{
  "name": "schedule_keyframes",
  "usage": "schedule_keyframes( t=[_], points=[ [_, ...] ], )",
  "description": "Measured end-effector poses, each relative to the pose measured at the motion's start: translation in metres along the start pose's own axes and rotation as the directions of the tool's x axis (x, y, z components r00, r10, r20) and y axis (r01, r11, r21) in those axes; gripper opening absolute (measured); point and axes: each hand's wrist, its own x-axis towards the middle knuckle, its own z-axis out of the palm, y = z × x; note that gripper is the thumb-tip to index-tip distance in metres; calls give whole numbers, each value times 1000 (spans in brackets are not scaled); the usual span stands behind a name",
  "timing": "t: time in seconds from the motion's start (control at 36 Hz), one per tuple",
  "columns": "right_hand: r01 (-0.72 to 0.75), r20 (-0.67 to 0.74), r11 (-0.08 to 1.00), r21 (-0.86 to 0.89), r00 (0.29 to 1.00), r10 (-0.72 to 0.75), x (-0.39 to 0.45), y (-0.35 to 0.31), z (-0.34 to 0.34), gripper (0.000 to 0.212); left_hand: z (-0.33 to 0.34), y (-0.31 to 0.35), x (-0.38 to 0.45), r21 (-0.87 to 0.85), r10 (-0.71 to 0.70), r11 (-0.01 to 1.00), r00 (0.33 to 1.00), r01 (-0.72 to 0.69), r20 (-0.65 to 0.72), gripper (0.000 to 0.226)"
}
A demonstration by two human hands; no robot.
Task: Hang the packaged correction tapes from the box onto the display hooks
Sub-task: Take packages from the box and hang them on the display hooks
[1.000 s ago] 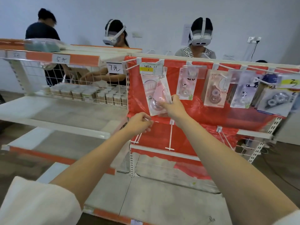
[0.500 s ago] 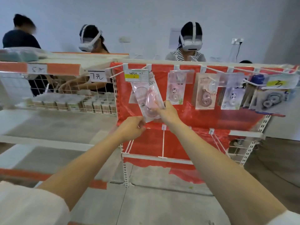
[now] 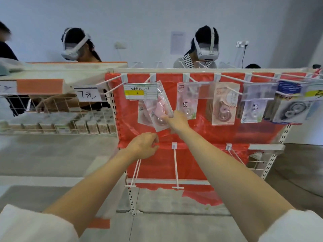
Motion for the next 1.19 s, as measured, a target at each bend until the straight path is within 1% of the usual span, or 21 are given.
schedule_keyframes(
  t=[0.08, 0.19, 0.28, 0.31, 0.36, 0.44, 0.53, 0.58, 0.67, 0.72, 0.78, 0.89, 1.0, 1.06, 1.11, 1.19],
  points=[
    [-63, -9, 998, -1, 998, 63, 15, -3, 11, 47, 0, -10, 5, 27, 25, 999, 1000, -25, -12, 20],
    [-88, -13, 995, -40, 996, 88, 25, -12, 16, 43, -1, -20, 10, 73, 64, 995, 998, -61, -30, 20],
    [-90, -11, 993, -77, 996, 90, 30, -12, 19, 42, 1, -25, 13, 128, 85, 988, 996, -83, -9, 19],
    [-66, -14, 991, -116, 998, 65, 31, -9, 19, 44, 4, -26, 15, 144, 93, 985, 996, -93, 9, 19],
    [-13, -16, 969, -245, 1000, 9, 30, -1, 17, 43, 8, -25, 19, 167, 114, 979, 993, -119, 43, 18],
    [49, 2, 894, -444, 999, -54, 24, 15, 4, 36, 17, -16, 28, 185, 162, 967, 984, -174, 78, 16],
    [89, 23, 847, -523, 996, -90, 15, 32, -18, 21, 29, 1, 40, 170, 225, 956, 969, -240, 104, 18],
    [110, 51, 831, -545, 994, -99, 6, 42, -36, 17, 38, 18, 47, 150, 276, 944, 953, -293, 128, 20],
    [105, 71, 810, -576, 994, -78, -8, 59, -66, 17, 51, 48, 57, 131, 359, 915, 917, -383, 174, 20],
    [70, 58, 793, -605, 997, -43, -17, 73, -86, 18, 61, 67, 64, 96, 404, 898, 892, -429, 203, 17],
    [15, 22, 781, -624, 1000, -1, -30, 87, -107, 19, 71, 88, 70, 71, 458, 874, 863, -481, 213, 17],
    [-113, -67, 775, -622, 994, 91, -60, 114, -148, 20, 88, 134, 76, 36, 583, 797, 783, -603, 217, 22],
    [-251, -157, 777, -578, 968, 196, -92, 142, -184, 19, 108, 183, 80, -65, 666, 736, 703, -674, 248, 17],
    [-309, -186, 754, -580, 951, 247, -112, 156, -198, 22, 120, 209, 75, -112, 708, 697, 654, -709, 268, 18],
    [-376, -226, 736, -563, 927, 300, -134, 173, -211, 23, 135, 235, 68, -143, 741, 659, 604, -739, 292, 20],
    [-482, -278, 721, -498, 876, 394, -166, 209, -226, 21, 164, 271, 57, -183, 783, 597, 518, -781, 344, 16]
  ],
)
